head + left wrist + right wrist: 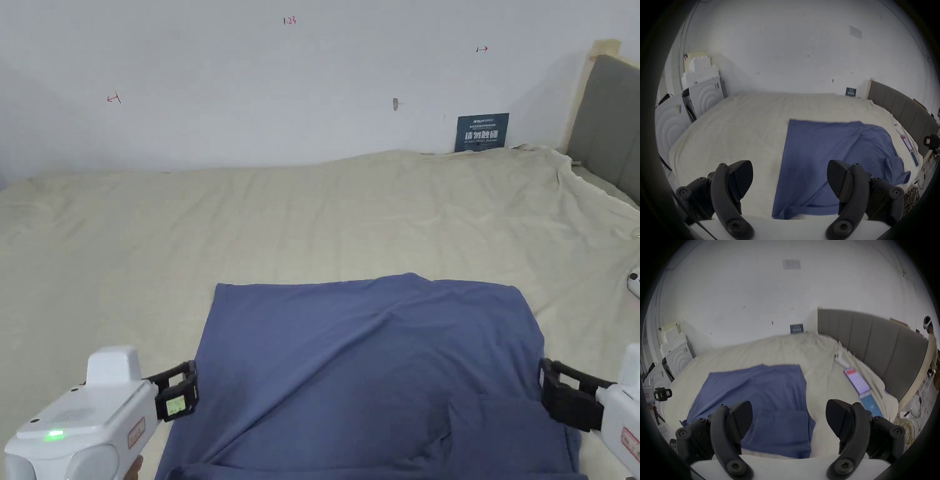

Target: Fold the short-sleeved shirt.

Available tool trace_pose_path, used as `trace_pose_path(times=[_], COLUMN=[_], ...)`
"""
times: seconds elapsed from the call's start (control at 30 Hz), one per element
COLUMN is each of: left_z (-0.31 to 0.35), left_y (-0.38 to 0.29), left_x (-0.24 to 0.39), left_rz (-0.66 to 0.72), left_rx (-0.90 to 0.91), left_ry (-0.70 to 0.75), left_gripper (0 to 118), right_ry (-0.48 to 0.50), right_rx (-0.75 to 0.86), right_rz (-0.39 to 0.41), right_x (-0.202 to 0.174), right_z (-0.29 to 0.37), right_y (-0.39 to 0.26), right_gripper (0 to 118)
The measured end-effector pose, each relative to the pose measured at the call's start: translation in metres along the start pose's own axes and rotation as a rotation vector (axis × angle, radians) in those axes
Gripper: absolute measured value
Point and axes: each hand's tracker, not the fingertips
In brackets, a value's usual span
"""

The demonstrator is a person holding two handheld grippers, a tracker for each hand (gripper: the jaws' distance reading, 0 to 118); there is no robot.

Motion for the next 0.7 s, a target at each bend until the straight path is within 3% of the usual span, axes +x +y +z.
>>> trace_pose_path(times=[0.03, 0.13, 0.17, 0.2, 0.47, 0.7], left_z=[0.002, 0.008, 0.009, 0.008, 0.003, -0.022], left_y=[0.003, 0.007, 0.007, 0.008, 0.000, -0.021], left_x=[0.002, 0.006, 0.007, 0.007, 0.009, -0.007], left_rz=[0.002, 0.015, 0.025, 0.053, 0.061, 0.072], left_rx=[0.021, 0.075, 0.074, 0.074, 0.018, -0.243], left_ry=[-0.008, -0.052, -0.064, -0.098, -0.133, -0.120], left_gripper=[84, 29, 10, 1, 0, 3], right_ry=[-0.005, -0.028, -0.025, -0.028, -0.013, -0.007], right_rx=[0.028, 0.083, 0.097, 0.109, 0.133, 0.110], right_rz=[0.014, 0.059, 0.070, 0.080, 0.101, 0.093], right_x=[-0.004, -0.015, -0.017, -0.019, -0.026, -0.021], right_z=[0.003, 0.008, 0.009, 0.008, 0.010, 0.009], right_y=[0.002, 0.006, 0.005, 0.005, 0.004, 0.000], right_gripper=[73, 31, 9, 1, 0, 0])
